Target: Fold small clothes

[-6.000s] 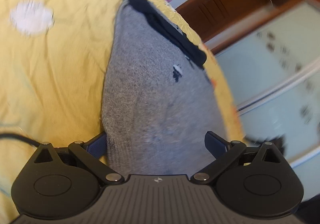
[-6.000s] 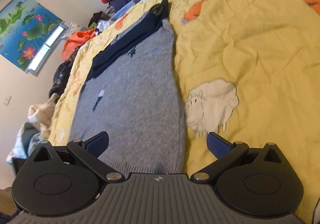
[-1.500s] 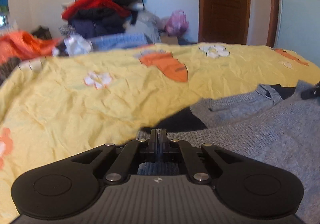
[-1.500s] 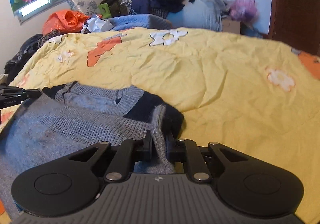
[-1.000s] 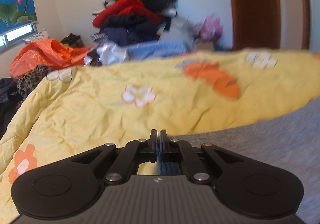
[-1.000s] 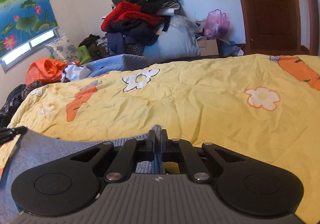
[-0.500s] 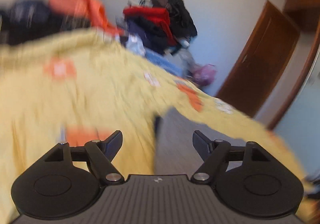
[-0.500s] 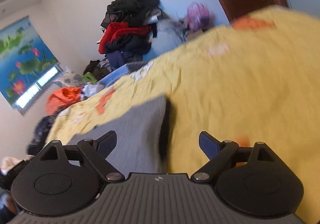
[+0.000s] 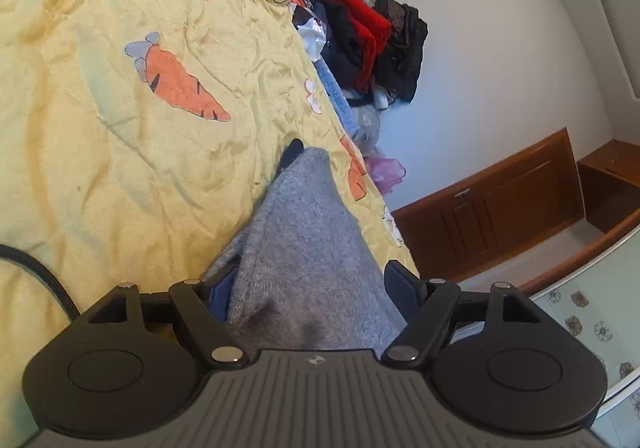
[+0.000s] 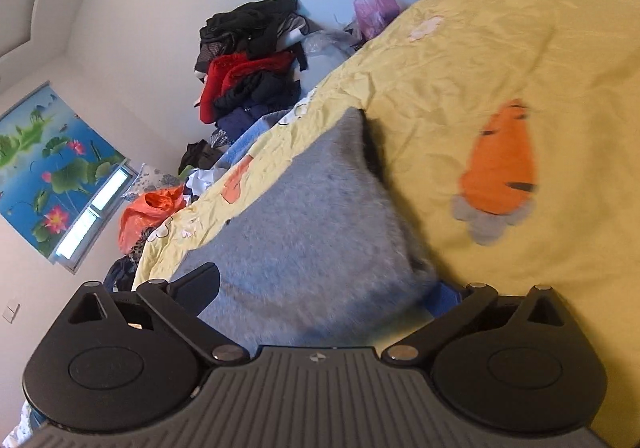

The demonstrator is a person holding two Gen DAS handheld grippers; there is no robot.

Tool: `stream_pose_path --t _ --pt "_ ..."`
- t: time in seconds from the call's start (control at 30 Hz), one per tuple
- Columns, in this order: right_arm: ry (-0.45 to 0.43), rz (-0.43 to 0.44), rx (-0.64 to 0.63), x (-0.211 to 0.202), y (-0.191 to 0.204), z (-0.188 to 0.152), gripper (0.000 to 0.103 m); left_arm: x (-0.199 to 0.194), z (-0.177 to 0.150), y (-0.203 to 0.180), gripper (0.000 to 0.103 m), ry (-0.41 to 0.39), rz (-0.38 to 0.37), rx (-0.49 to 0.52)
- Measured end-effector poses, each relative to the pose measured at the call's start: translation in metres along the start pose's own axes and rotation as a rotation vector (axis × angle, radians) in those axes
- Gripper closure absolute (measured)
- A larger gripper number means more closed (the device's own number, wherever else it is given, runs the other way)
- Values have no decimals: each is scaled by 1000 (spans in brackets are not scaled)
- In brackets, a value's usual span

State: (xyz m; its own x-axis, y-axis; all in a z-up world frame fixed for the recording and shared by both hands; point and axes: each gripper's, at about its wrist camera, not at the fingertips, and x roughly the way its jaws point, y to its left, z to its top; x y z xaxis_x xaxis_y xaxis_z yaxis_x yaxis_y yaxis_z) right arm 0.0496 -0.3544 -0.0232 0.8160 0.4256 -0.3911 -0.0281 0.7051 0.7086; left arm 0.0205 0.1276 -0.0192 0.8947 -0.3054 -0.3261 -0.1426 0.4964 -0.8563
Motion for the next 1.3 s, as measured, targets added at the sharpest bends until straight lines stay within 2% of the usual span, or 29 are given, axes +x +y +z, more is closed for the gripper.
stream_pose_path --t 0.03,0.1,0.3,0.43,0.5,0.57,0.67,0.77,0.8,0.83,0.87,0.9,0.93,1.0,1.07,1.17,1.2,1.27,1.3 --pt "-5 -3 -5 9 3 0 15 -2 -4 0 27 -3 -13 -14" --pt "6 -9 -7 20 7 -3 23 -12 -15 0 26 -13 -27 -29" --pt "26 52 -31 14 8 -12 22 -47 -33 1 26 -40 -18 -70" --pt "27 61 -54 10 8 -14 18 -52 -50 2 26 38 -24 -133" --pt "30 57 -80 13 12 -15 14 -44 -55 -4 26 58 -24 -46" --pt "37 50 -98 14 15 -16 12 -37 -52 -10 26 7 23 31" --pt "34 49 -87 16 15 -14 11 -16 -37 -17 26 -57 104 89" --pt "35 41 -74 21 14 -10 14 5 -28 -22 27 -82 128 128" --pt "35 28 -65 23 14 -9 21 8 -29 -23 38 -93 129 144" --pt "38 27 -43 26 12 -7 42 13 -30 -22 70 -91 160 149" --pt "56 37 -3 29 7 -6 59 18 -29 -20 85 -77 208 146" --pt "85 43 40 35 1 -5 92 20 -27 -13 91 -72 216 116" --pt "90 32 66 37 -3 -6 91 17 -25 -7 91 -78 198 73" --pt "89 47 102 37 -8 -6 91 11 -23 -8 91 -77 212 70" --pt "88 62 102 32 -7 -5 91 8 -22 -12 91 -49 230 69" --pt "103 73 108 28 -7 -3 91 -3 -27 -15 91 5 207 21" --pt "113 73 116 28 -9 -2 90 -6 -30 -14 88 24 200 -1" --pt "124 70 150 27 -15 -3 85 -10 -35 -8 69 60 187 -43" --pt "133 68 167 27 -18 -4 79 -13 -37 -4 63 51 154 -57"
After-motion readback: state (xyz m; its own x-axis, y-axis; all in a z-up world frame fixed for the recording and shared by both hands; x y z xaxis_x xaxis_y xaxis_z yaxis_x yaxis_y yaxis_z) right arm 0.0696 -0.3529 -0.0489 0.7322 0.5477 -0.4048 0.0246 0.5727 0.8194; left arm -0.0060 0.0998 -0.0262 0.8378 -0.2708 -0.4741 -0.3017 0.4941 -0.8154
